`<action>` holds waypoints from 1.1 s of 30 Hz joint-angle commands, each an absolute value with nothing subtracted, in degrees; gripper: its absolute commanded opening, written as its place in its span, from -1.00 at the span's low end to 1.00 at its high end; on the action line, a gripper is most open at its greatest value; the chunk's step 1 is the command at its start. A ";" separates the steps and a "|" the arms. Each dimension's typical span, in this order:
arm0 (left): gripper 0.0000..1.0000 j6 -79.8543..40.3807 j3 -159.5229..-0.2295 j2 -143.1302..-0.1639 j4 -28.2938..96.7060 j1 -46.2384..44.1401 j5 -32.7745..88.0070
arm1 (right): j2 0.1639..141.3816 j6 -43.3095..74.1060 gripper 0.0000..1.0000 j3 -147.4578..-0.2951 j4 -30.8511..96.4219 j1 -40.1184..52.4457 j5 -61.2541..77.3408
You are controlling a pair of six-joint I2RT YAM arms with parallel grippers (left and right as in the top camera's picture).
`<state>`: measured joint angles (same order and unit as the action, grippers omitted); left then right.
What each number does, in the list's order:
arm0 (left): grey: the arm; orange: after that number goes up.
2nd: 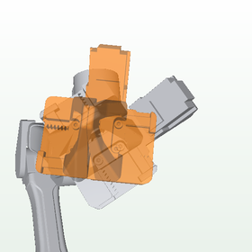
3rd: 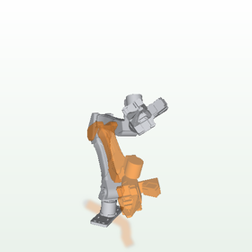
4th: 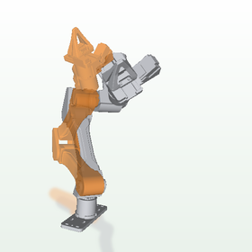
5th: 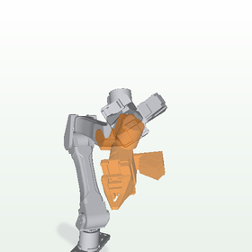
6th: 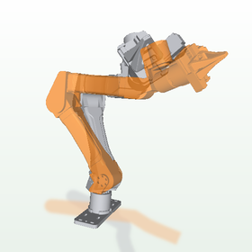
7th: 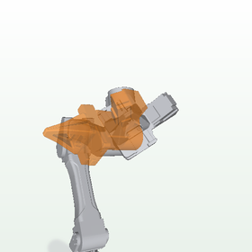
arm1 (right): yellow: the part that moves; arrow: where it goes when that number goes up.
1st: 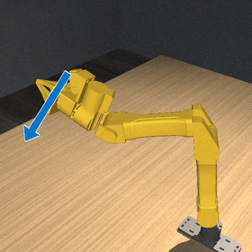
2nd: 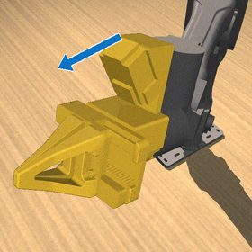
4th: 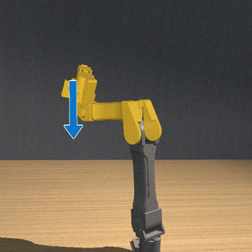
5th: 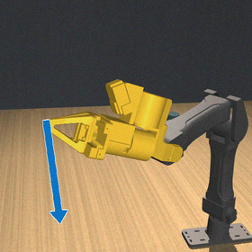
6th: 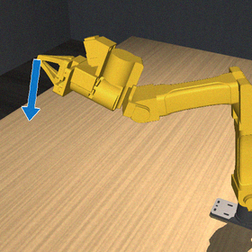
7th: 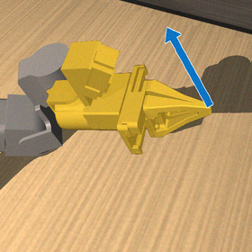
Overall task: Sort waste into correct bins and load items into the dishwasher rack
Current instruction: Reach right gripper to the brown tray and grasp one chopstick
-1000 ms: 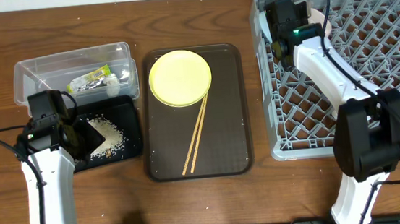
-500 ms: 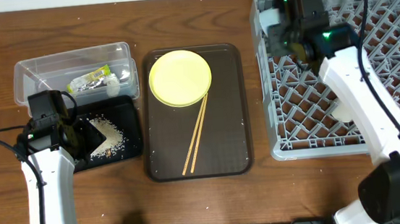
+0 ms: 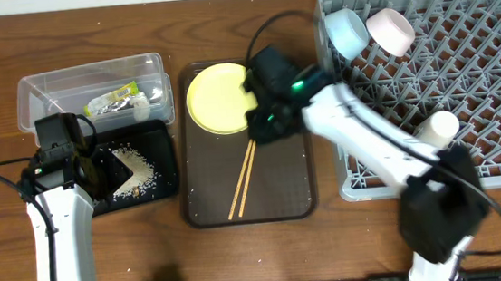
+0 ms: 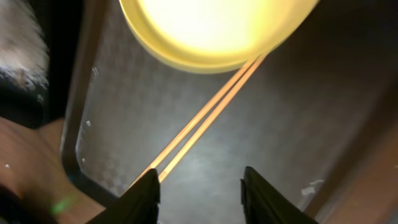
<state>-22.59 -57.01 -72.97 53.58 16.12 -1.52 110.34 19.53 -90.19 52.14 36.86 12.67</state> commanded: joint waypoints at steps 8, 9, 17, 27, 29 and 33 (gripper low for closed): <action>0.46 -22.85 -57.23 -72.93 53.74 16.27 -1.98 | 121.43 33.91 -0.23 -90.08 53.78 45.17 7.18; 0.46 -22.85 -57.23 -72.93 53.76 16.27 -1.96 | 122.02 34.48 -0.23 -90.08 53.76 45.50 6.83; 0.46 -22.87 -57.23 -72.93 53.74 16.27 -1.96 | 124.70 36.42 -0.26 -90.06 53.65 47.20 2.76; 0.47 -22.87 -57.23 -72.93 53.74 16.27 -1.96 | 125.93 36.42 -0.33 -89.14 54.06 47.09 2.48; 0.47 -22.87 -57.23 -72.93 53.74 16.27 -1.96 | 125.93 36.88 -0.35 -89.14 54.26 46.63 1.72; 0.47 -22.87 -57.23 -72.93 53.76 16.27 -1.96 | 125.93 37.69 -0.41 -89.14 55.31 44.97 0.34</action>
<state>-22.59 -57.01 -72.97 53.58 16.12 -1.52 123.76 36.10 -90.08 54.78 46.50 2.50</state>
